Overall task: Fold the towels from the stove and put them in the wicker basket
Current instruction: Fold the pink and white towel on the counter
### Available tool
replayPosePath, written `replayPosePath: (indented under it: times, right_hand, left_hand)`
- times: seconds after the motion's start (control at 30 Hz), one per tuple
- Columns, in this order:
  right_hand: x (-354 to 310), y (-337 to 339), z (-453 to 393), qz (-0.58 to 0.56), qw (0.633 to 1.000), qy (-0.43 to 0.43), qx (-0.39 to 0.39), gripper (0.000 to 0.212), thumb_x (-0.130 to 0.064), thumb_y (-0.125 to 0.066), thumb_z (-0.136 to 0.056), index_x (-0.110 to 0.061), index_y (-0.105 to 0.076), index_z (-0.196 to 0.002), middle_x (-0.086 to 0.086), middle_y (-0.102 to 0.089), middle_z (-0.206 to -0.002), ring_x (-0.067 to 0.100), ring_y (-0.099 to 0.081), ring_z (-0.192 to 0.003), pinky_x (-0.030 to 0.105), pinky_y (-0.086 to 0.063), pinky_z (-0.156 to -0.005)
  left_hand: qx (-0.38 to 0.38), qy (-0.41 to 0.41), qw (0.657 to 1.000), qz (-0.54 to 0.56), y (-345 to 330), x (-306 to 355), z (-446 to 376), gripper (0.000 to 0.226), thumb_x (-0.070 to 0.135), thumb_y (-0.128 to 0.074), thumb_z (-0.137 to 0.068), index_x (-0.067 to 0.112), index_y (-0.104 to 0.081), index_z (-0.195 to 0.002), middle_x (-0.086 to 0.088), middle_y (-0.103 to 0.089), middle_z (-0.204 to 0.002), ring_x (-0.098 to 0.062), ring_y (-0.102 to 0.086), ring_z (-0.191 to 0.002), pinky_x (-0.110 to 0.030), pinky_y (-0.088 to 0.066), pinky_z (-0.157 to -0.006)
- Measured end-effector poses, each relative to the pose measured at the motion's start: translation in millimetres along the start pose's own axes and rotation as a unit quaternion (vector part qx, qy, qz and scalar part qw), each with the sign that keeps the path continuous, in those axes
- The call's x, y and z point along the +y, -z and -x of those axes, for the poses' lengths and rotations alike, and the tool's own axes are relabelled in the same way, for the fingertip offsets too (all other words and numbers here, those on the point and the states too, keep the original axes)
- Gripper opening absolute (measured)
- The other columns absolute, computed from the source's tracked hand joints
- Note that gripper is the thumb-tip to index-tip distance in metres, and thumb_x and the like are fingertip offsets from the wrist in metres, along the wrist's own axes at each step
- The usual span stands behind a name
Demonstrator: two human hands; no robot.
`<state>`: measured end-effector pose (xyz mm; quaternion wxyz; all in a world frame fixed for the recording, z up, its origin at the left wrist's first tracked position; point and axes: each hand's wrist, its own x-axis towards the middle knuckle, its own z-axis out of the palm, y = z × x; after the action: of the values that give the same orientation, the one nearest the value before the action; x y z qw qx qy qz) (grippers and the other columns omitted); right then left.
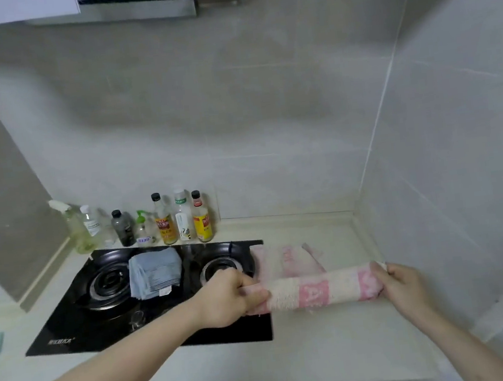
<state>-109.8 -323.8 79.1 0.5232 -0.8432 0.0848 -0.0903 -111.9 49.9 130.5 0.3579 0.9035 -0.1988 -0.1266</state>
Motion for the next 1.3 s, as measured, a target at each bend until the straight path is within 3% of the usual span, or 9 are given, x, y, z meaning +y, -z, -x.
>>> replayPosePath:
  times: [0.2,0.33,0.4,0.53,0.67,0.83,1.07,1.2,1.3]
  right_hand:
    - [62.2,-24.3,90.0,0.036,0.993,-0.106,-0.044,0.042,-0.017,-0.063,-0.098,-0.003,-0.067,-0.059,0.003,-0.068,-0.053,-0.007,-0.051,-0.046,0.016,-0.037,-0.048]
    - [105.7,-27.5,120.1,0.048,0.986,-0.147,-0.067,0.054,-0.044,-0.067,-0.089,0.006,-0.065,-0.068,-0.006,-0.063,-0.060,0.006,-0.056,-0.060,0.030,-0.043,-0.060]
    - [121.0,-26.0,128.0,0.066,0.981,-0.167,-0.077,0.042,-0.031,-0.068,-0.095,0.007,-0.070,-0.076,-0.004,-0.069,-0.067,0.009,-0.060,-0.067,0.038,-0.053,-0.067]
    - [114.6,-24.1,122.5,0.081,0.975,-0.189,-0.087,0.044,-0.040,-0.068,-0.092,-0.007,-0.069,-0.064,0.005,-0.075,-0.069,0.018,-0.068,-0.069,0.032,-0.047,-0.066]
    - [55.9,-19.5,77.9,0.097,0.983,-0.147,-0.049,0.043,-0.026,-0.057,-0.102,-0.010,-0.062,-0.063,0.005,-0.066,-0.052,0.016,-0.061,-0.049,0.029,-0.047,-0.055]
    - [-31.4,4.2,-31.2,-0.072,0.996,-0.054,0.027,0.029,-0.023,-0.049,-0.107,-0.009,-0.067,-0.088,0.017,-0.076,-0.082,0.027,-0.077,-0.074,0.039,-0.064,-0.067]
    - [-191.1,75.1,-129.4,-0.137,0.973,0.135,0.128,0.031,-0.025,-0.046,-0.108,-0.014,-0.065,-0.086,0.009,-0.073,-0.090,0.011,-0.075,-0.075,0.023,-0.061,-0.068]
    - [-244.2,109.9,-125.1,-0.164,0.948,0.198,0.187,0.035,-0.043,-0.053,-0.098,-0.021,-0.069,-0.076,-0.001,-0.072,-0.083,0.018,-0.073,-0.081,0.036,-0.060,-0.083]
    - [-243.1,123.5,-104.8,-0.144,0.936,0.227,0.225,0.036,-0.045,-0.050,-0.097,-0.019,-0.068,-0.080,-0.001,-0.068,-0.078,0.011,-0.067,-0.072,0.037,-0.058,-0.076]
  left_hand:
    - [-0.082,0.062,0.993,0.055,-61.1,-42.5,56.1,0.052,0.054,-0.065,-0.093,0.007,-0.067,-0.070,-0.006,-0.071,-0.065,-0.011,-0.061,-0.058,-0.026,-0.050,-0.062]
    - [-0.131,0.090,0.982,0.099,-94.4,-59.2,77.4,0.051,0.055,-0.068,-0.091,0.007,-0.069,-0.073,-0.007,-0.075,-0.071,-0.024,-0.076,-0.073,-0.035,-0.063,-0.075]
    - [-0.157,0.098,0.977,0.110,-102.9,-63.9,82.7,0.046,0.051,-0.070,-0.092,0.013,-0.066,-0.067,0.002,-0.069,-0.063,-0.026,-0.076,-0.076,-0.041,-0.063,-0.080]
    - [-0.151,0.104,0.978,0.100,-102.9,-68.3,71.1,0.046,0.049,-0.070,-0.093,0.011,-0.065,-0.067,-0.002,-0.069,-0.064,-0.026,-0.076,-0.075,-0.041,-0.063,-0.080]
    - [-0.075,0.069,0.994,0.038,-69.4,-58.4,24.3,0.053,0.049,-0.070,-0.091,0.007,-0.055,-0.062,0.001,-0.057,-0.058,-0.010,-0.055,-0.057,-0.034,-0.052,-0.063]
    - [0.117,0.000,0.993,0.023,25.2,10.3,-55.9,0.050,0.040,-0.068,-0.095,0.011,-0.050,-0.059,0.009,-0.039,-0.058,-0.007,-0.036,-0.054,-0.029,-0.034,-0.055]
    - [0.362,-0.090,0.928,-0.020,164.1,135.8,-112.1,0.048,0.040,-0.068,-0.093,0.008,-0.054,-0.060,0.006,-0.039,-0.052,-0.009,-0.035,-0.049,-0.020,-0.030,-0.048]
    - [0.399,-0.174,0.900,0.004,194.9,181.9,-91.8,0.037,0.040,-0.070,-0.092,0.012,-0.066,-0.068,0.010,-0.045,-0.054,-0.002,-0.038,-0.049,-0.020,-0.031,-0.051]
    - [0.372,-0.212,0.903,0.048,192.7,191.5,-72.4,0.039,0.046,-0.074,-0.088,0.010,-0.073,-0.075,0.007,-0.047,-0.061,-0.004,-0.037,-0.055,-0.023,-0.031,-0.052]
